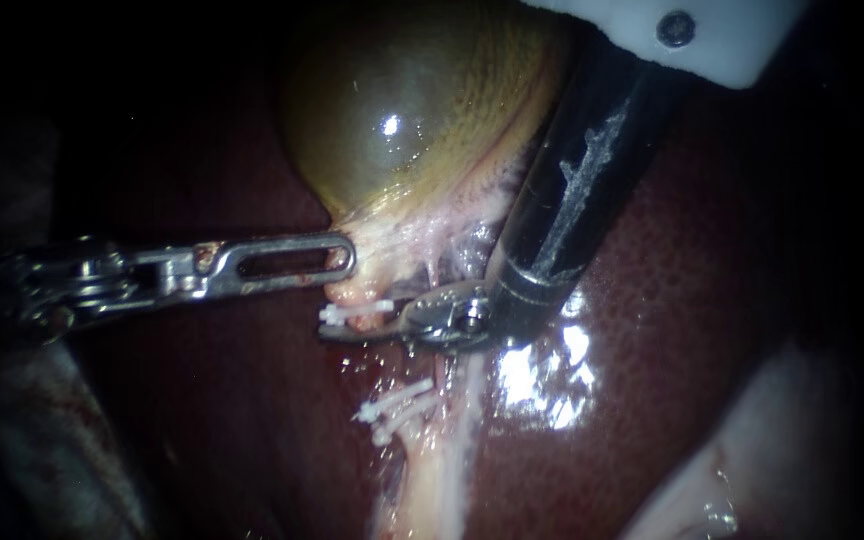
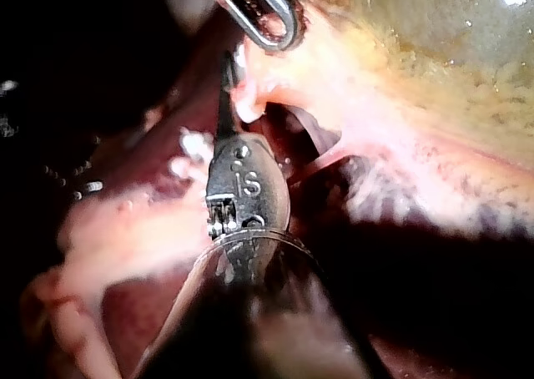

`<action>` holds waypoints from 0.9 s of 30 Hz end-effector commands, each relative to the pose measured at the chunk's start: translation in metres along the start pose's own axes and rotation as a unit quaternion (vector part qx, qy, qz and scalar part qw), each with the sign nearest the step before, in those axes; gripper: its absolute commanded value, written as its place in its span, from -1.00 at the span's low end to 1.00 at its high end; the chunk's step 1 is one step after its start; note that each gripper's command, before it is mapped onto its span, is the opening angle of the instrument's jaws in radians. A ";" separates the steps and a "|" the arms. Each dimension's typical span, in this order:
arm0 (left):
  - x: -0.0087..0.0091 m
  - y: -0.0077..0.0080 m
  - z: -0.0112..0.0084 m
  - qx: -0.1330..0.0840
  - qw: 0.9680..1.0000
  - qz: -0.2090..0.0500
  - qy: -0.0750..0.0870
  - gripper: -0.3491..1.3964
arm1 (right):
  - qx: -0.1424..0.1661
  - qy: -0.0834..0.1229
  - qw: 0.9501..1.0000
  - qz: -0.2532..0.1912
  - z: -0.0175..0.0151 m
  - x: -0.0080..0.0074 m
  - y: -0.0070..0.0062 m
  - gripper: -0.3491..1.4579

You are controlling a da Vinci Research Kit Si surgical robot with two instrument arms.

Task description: Go back from the cut left tube

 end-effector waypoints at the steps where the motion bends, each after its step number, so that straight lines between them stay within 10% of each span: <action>1: 0.0000 0.0000 0.0000 0.000 1.000 0.000 0.000 -1.00 | 0.000 -0.001 1.000 0.000 0.0000 0.0000 0.0000 -1.00; 16: 0.0000 0.0000 0.0000 0.000 1.000 0.000 0.000 -1.00 | 0.000 0.003 1.000 -0.001 0.0000 0.0000 -0.0005 -0.94; 21: 0.0000 0.0000 0.0000 0.000 1.000 0.000 0.000 -1.00 | 0.001 0.024 1.000 -0.001 0.0001 0.0001 -0.0013 0.23; 27: 0.0000 0.0000 0.0000 0.000 1.000 0.000 0.000 -1.00 | 0.001 0.027 0.999 -0.020 0.0001 0.0000 -0.0021 0.54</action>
